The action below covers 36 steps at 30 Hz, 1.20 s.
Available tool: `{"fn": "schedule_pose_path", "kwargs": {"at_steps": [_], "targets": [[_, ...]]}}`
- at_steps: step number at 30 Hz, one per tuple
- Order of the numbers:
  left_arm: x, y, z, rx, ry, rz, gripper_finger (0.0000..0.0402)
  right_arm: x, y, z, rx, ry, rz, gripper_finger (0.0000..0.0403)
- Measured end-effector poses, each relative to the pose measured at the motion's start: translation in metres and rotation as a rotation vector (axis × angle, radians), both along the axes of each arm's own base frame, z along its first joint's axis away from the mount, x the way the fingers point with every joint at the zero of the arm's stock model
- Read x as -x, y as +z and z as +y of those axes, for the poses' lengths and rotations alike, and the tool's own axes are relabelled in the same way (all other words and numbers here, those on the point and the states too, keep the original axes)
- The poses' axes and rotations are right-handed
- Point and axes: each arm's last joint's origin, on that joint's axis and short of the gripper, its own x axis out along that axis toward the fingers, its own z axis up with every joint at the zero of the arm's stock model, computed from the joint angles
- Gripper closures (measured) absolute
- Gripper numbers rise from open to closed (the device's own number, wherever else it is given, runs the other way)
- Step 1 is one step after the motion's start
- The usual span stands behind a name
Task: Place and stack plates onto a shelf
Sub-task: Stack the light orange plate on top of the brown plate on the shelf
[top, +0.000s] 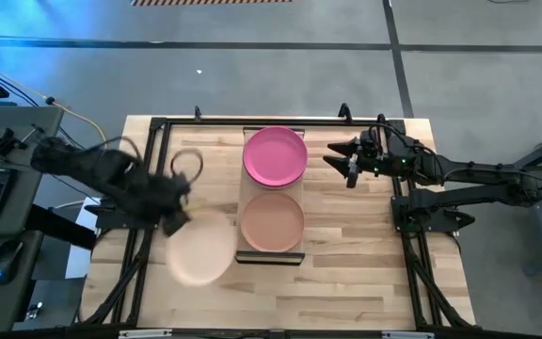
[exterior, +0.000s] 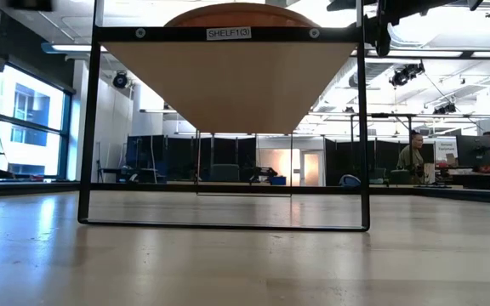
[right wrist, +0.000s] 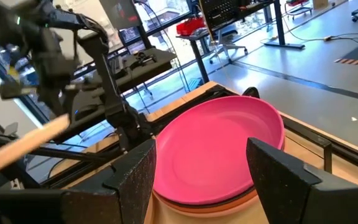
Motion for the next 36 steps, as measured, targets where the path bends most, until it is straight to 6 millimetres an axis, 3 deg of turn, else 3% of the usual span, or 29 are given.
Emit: {"fn": "schedule_pose_path", "kwargs": {"at_steps": [7, 12, 16, 22, 36], "targets": [[-0.064, 0.029, 0.043, -0.126, 0.108, -0.137, 0.0401, 0.0, 0.0, 0.0, 0.0, 0.0, -0.002, 0.0171], [-0.116, 0.02, 0.067, -0.232, 0.05, -0.067, 0.0401, 0.0, 0.0, 0.0, 0.0, 0.0, -0.002, 0.0171], [-0.145, 0.007, 0.073, -0.254, 0.018, -0.012, 0.0401, 0.0, 0.0, 0.0, -0.001, 0.0, 0.001, 0.0171], [-0.162, -0.004, 0.067, -0.247, -0.003, 0.021, 0.0401, 0.0, 0.0, 0.0, -0.001, 0.0, 0.002, 0.0171], [-0.174, -0.018, 0.041, -0.285, 0.028, 0.063, 0.0397, 0.0, -0.003, 0.0, -0.004, 0.0, 0.026, 0.0171]]}}
